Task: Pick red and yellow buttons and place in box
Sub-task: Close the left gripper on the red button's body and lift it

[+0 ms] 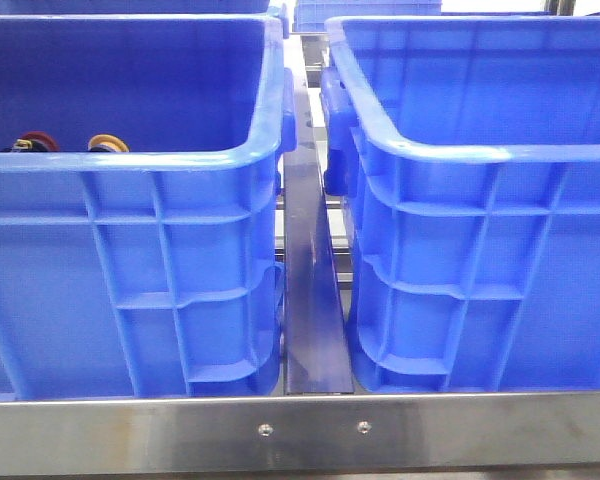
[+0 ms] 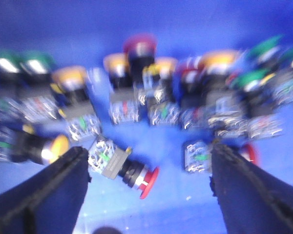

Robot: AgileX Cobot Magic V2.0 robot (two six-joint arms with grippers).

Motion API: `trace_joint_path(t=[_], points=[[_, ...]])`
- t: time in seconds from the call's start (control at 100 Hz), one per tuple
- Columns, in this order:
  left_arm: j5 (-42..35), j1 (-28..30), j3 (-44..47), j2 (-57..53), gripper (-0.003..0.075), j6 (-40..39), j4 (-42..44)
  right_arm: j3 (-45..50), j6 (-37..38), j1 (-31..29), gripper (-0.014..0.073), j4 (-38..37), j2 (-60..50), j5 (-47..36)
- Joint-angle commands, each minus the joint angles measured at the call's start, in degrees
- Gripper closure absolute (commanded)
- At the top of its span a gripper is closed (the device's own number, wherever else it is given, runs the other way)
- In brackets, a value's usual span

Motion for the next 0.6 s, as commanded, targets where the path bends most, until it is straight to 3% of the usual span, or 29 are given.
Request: trace_joint_path(t=[0.0, 0.25, 0.59], points=[[-0.90, -0.44, -4.69, 2.91, 0.0222, -0.11, 0.00, 0.31, 0.00, -0.51, 0.0659, -0.57, -1.22, -4.36], [0.15, -0.32, -10.67, 13.67, 0.0222, -0.79, -0.41, 0.31, 0.00, -0.51, 0.0659, -0.57, -1.22, -4.36], [-0.22, -0.32, -15.69, 20.06, 0.0222, -0.79, -2.63, 0.31, 0.00, -0.51, 0.0659, -0.57, -1.22, -4.36]])
